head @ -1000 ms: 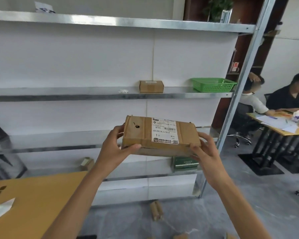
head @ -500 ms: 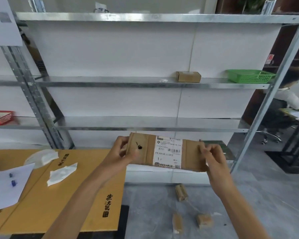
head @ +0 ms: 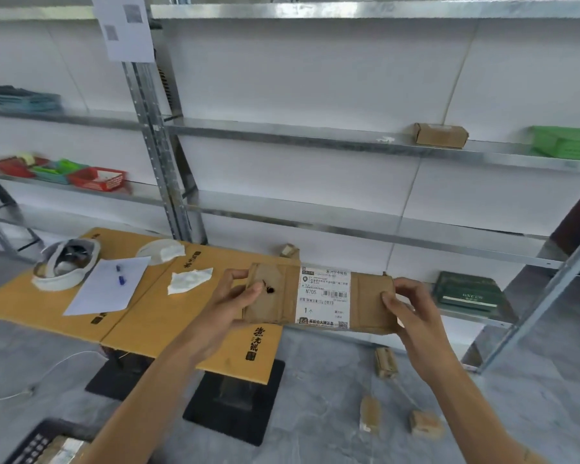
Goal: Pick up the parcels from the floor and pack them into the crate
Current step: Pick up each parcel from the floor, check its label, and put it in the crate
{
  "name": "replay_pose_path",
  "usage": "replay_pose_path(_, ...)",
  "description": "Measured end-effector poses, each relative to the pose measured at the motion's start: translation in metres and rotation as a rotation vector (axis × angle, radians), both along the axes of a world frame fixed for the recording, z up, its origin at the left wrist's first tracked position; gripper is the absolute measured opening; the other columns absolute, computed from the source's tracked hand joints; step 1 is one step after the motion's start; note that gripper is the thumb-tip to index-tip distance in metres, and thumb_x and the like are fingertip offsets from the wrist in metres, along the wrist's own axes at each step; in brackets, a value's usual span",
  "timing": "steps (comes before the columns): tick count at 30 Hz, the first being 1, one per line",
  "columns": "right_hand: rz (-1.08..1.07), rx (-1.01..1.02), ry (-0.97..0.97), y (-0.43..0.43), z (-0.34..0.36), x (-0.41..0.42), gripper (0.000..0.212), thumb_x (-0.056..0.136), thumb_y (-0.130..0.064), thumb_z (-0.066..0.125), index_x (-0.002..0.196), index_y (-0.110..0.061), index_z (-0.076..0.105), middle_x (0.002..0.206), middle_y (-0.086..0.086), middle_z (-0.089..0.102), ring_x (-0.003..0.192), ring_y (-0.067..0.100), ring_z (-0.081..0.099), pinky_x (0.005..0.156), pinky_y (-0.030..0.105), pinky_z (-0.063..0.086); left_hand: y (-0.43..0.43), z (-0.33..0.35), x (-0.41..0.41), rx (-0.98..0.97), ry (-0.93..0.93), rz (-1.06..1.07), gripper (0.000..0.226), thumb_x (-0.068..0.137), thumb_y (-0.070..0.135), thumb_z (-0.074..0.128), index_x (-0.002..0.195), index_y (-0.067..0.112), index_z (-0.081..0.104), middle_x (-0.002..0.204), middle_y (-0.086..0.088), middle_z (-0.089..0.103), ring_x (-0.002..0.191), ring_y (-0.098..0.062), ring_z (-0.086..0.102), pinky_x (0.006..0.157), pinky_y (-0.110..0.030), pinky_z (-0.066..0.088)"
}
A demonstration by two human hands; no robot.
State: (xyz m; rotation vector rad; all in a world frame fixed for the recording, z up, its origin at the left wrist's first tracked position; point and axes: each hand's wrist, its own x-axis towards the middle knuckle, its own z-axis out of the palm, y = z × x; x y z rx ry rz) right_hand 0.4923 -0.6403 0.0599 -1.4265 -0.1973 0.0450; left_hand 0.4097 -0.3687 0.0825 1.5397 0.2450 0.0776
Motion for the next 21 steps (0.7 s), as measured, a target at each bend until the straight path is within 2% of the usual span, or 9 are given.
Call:
replay_pose_path(3, 0.066, -0.016, 0.052, 0.020, -0.005, -0.014, 0.010, 0.089, -0.010, 0.058, 0.097, -0.017, 0.058, 0.110, 0.000, 0.060, 0.094, 0.013, 0.059, 0.074, 0.038, 0.051, 0.018, 0.000, -0.025, -0.063, 0.036, 0.059, 0.044, 0.076, 0.034, 0.061, 0.114, 0.020, 0.046, 0.117, -0.009, 0.061, 0.109, -0.023, 0.058, 0.094, -0.051, 0.048)
replay_pose_path(5, 0.081, -0.048, 0.051, 0.040, -0.007, -0.025, 0.012, 0.090, -0.015, 0.059, 0.100, -0.019, 0.059, 0.111, -0.001, 0.061, 0.097, 0.015, 0.059, 0.079, 0.040, 0.052, 0.032, -0.002, -0.043, -0.097, 0.041, 0.092, 0.051, 0.074, 0.033, 0.062, 0.120, 0.017, 0.045, 0.117, -0.011, 0.060, 0.109, -0.025, 0.057, 0.090, -0.049, 0.050)
replay_pose_path(7, 0.064, -0.078, 0.080, 0.063, -0.006, -0.036, 0.014, 0.090, -0.024, 0.060, 0.102, -0.020, 0.058, 0.109, -0.001, 0.062, 0.098, 0.016, 0.059, 0.083, 0.040, 0.053, 0.047, -0.005, -0.061, -0.144, 0.029, 0.121, 0.049, 0.074, 0.031, 0.063, 0.118, 0.017, 0.046, 0.118, -0.013, 0.060, 0.107, -0.025, 0.058, 0.085, -0.045, 0.051)
replay_pose_path(11, 0.097, -0.165, 0.232, 0.110, -0.007, -0.061, 0.037, 0.088, -0.043, 0.057, 0.112, -0.015, 0.055, 0.110, 0.003, 0.058, 0.107, 0.020, 0.057, 0.093, 0.047, 0.051, 0.085, -0.009, -0.095, -0.178, -0.006, 0.192, 0.041, 0.075, 0.030, 0.063, 0.113, 0.022, 0.049, 0.120, -0.013, 0.059, 0.110, -0.026, 0.057, 0.084, -0.046, 0.051)
replay_pose_path(14, 0.179, -0.162, 0.251, 0.146, -0.010, -0.086, 0.056, 0.079, -0.054, 0.057, 0.116, -0.013, 0.055, 0.114, 0.006, 0.058, 0.109, 0.020, 0.058, 0.086, 0.043, 0.056, 0.126, -0.010, -0.122, -0.167, 0.000, 0.207, 0.027, 0.085, 0.026, 0.059, 0.110, 0.022, 0.049, 0.119, -0.012, 0.059, 0.113, -0.028, 0.056, 0.094, -0.053, 0.047)
replay_pose_path(16, 0.205, -0.166, 0.242, 0.174, -0.012, -0.105, 0.061, 0.073, -0.058, 0.057, 0.116, -0.015, 0.055, 0.116, 0.007, 0.059, 0.107, 0.019, 0.060, 0.077, 0.036, 0.058, 0.159, -0.012, -0.142, -0.146, 0.011, 0.207, 0.020, 0.089, 0.025, 0.057, 0.107, 0.022, 0.048, 0.117, -0.011, 0.061, 0.111, -0.028, 0.057, 0.095, -0.054, 0.046)
replay_pose_path(19, 0.235, -0.172, 0.249, 0.222, -0.016, -0.138, 0.064, 0.070, -0.060, 0.057, 0.117, -0.017, 0.055, 0.118, 0.007, 0.059, 0.108, 0.020, 0.060, 0.067, 0.030, 0.058, 0.208, -0.014, -0.176, -0.101, 0.029, 0.206, 0.024, 0.090, 0.027, 0.056, 0.109, 0.020, 0.046, 0.117, -0.012, 0.060, 0.109, -0.028, 0.058, 0.093, -0.053, 0.048)
replay_pose_path(21, 0.225, -0.193, 0.266, 0.256, -0.018, -0.163, 0.069, 0.067, -0.062, 0.056, 0.119, -0.017, 0.054, 0.118, 0.006, 0.059, 0.108, 0.021, 0.060, 0.067, 0.030, 0.058, 0.242, -0.013, -0.200, -0.073, 0.046, 0.200, 0.026, 0.089, 0.029, 0.057, 0.110, 0.019, 0.045, 0.116, -0.012, 0.060, 0.107, -0.030, 0.059, 0.091, -0.053, 0.049)
